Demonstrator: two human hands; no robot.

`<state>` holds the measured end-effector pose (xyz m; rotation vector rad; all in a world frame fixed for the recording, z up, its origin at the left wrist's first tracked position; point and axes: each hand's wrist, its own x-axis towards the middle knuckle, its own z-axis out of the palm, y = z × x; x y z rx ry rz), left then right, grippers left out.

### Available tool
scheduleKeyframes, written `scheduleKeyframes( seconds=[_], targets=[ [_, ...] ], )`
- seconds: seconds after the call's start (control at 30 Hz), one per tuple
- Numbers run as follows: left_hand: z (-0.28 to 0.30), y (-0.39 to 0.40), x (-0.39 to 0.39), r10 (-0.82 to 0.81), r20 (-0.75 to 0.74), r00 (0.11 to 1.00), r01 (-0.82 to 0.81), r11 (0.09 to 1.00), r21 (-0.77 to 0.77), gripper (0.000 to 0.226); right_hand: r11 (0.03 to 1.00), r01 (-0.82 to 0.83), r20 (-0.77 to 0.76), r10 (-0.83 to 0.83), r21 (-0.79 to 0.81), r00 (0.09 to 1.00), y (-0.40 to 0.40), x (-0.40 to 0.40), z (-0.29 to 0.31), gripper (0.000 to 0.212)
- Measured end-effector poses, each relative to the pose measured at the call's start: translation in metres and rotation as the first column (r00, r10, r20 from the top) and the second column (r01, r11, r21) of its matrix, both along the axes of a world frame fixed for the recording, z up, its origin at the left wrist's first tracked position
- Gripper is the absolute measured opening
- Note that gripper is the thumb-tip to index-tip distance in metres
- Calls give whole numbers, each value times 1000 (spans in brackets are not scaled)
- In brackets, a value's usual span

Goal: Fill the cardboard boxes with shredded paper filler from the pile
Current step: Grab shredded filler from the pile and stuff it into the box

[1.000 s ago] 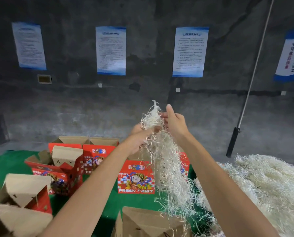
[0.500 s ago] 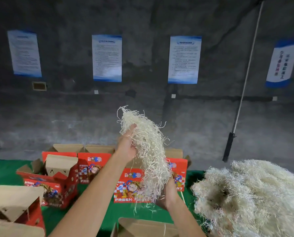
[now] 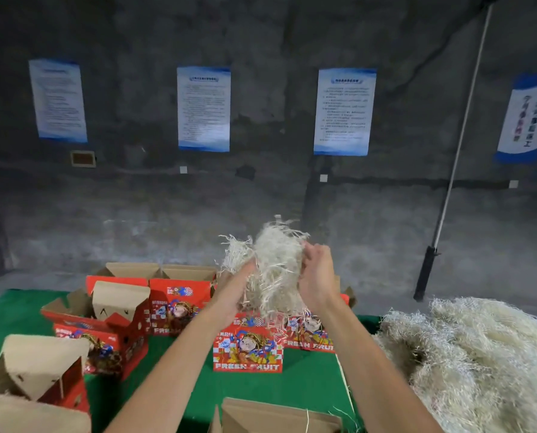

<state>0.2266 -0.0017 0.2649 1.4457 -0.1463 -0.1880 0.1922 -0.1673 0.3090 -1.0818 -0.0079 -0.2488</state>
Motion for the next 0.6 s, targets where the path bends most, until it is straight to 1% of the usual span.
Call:
scheduleKeyframes(
  seconds=[0.03,0.07,0.1,0.13,0.17,0.2,0.23,0.27,0.3,0.33,0.37,0.4,0.43,0.47,0.5,0.53,0.57,0.6],
  targets=[
    [2,-5,-3,69,-22,997,-69,998,-8,103,998,-60,48,60,5,997,1,1,0,33],
    [4,-10,-4,101,-38,994,-103,993,-56,102,995,-64,63,68,-71,996,2,-1,0,39],
    [7,-14,-7,97,-28,995,-100,988,-116,102,979,-17,86,35,-205,996,2,-1,-2,41],
    [11,-18,-11,62,7,998,-60,986,-158,102,932,75,134,-29,-354,991,3,-1,-5,40],
    [15,-23,-14,10,53,999,-1,985,-175,104,866,172,219,-75,-469,973,6,0,-9,38],
    [17,-28,-16,-9,94,995,24,988,-154,108,798,241,288,-88,-553,954,8,2,-12,35],
    [18,-32,-17,23,106,994,-13,995,-100,112,736,286,341,-79,-613,937,10,5,-16,31],
    [20,-36,-19,97,100,990,-96,995,-24,108,668,334,375,-89,-665,923,12,8,-19,30],
    [21,-39,-21,189,102,977,-193,981,31,97,583,388,397,-119,-714,910,13,10,-20,30],
    [22,-40,-22,230,95,968,-236,971,50,89,513,434,410,-167,-741,897,12,11,-22,31],
    [21,-39,-19,219,68,973,-220,975,22,87,511,457,401,-223,-728,889,10,12,-25,29],
    [20,-38,-16,177,52,983,-178,984,5,92,586,448,358,-270,-675,894,8,9,-27,25],
    [20,-35,-16,132,60,989,-132,991,-2,91,671,425,304,-297,-608,905,6,6,-30,22],
    [21,-32,-15,97,97,991,-97,995,1,84,733,408,258,-316,-544,913,5,5,-33,25],
    [20,-30,-14,64,149,987,-66,998,7,76,734,425,254,-341,-530,905,5,5,-35,35],
    [17,-30,-13,31,186,982,-35,999,14,69,766,405,222,-339,-499,914,5,3,-36,47],
    [14,-33,-13,7,206,979,-10,1000,14,59,745,423,236,-351,-516,906,7,3,-37,58],
    [12,-38,-14,11,215,976,-6,1000,-23,57,762,415,223,-350,-497,910,9,2,-36,64]
  ],
)
